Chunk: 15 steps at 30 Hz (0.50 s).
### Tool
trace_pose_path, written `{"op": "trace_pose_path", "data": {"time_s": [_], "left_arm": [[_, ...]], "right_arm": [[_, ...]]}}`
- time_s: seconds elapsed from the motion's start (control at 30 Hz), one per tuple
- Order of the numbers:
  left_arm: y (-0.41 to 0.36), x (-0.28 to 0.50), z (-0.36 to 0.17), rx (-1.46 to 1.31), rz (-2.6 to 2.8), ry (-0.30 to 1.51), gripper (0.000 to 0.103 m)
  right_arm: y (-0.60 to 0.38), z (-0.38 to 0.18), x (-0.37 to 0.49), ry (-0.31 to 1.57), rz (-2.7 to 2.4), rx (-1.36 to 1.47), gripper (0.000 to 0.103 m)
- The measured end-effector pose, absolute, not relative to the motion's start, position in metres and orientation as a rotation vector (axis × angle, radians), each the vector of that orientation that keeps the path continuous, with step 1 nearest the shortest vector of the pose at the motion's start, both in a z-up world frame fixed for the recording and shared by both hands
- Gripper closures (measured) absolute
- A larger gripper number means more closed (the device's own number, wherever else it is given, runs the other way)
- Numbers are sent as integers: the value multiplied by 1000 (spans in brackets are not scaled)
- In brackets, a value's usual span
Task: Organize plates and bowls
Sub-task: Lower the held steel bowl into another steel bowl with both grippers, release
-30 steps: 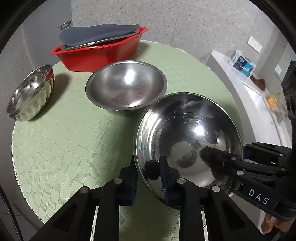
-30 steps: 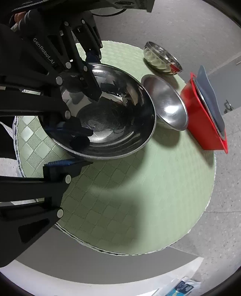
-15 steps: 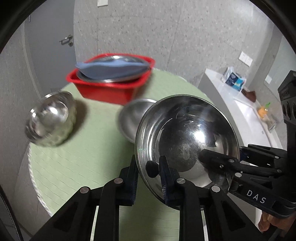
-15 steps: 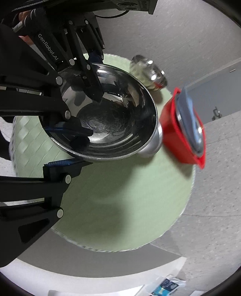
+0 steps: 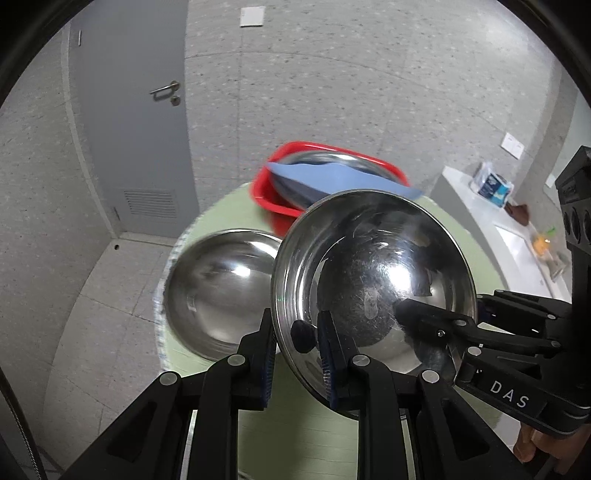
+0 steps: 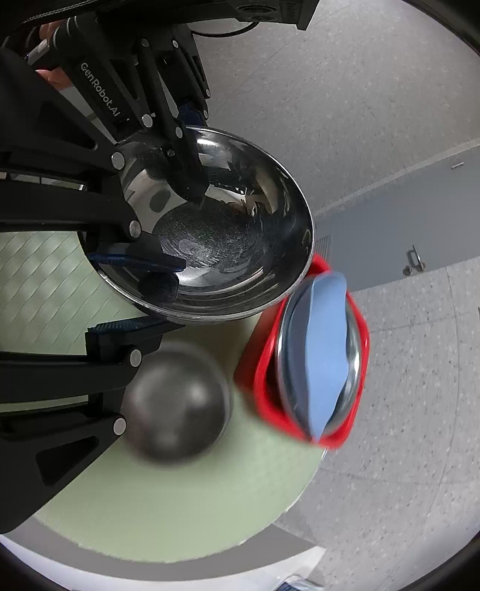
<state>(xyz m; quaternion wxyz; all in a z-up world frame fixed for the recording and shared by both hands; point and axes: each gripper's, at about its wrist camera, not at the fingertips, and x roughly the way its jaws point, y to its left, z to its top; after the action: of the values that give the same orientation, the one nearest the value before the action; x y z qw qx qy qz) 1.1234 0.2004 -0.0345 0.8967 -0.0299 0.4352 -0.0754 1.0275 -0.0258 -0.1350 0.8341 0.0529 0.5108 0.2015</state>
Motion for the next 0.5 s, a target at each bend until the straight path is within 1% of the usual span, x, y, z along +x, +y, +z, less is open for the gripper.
{"op": "trace_pose_path", "data": {"time_s": [0.3,0.5], "left_arm": [[266,1159,-48,-98,-150,963,85],[273,1187,-59,-98,-174,1007,85]], "right_arm": [[33,-154,1053,1146,424,94,80],[46,-168,1067,1180,391,86,80]]}}
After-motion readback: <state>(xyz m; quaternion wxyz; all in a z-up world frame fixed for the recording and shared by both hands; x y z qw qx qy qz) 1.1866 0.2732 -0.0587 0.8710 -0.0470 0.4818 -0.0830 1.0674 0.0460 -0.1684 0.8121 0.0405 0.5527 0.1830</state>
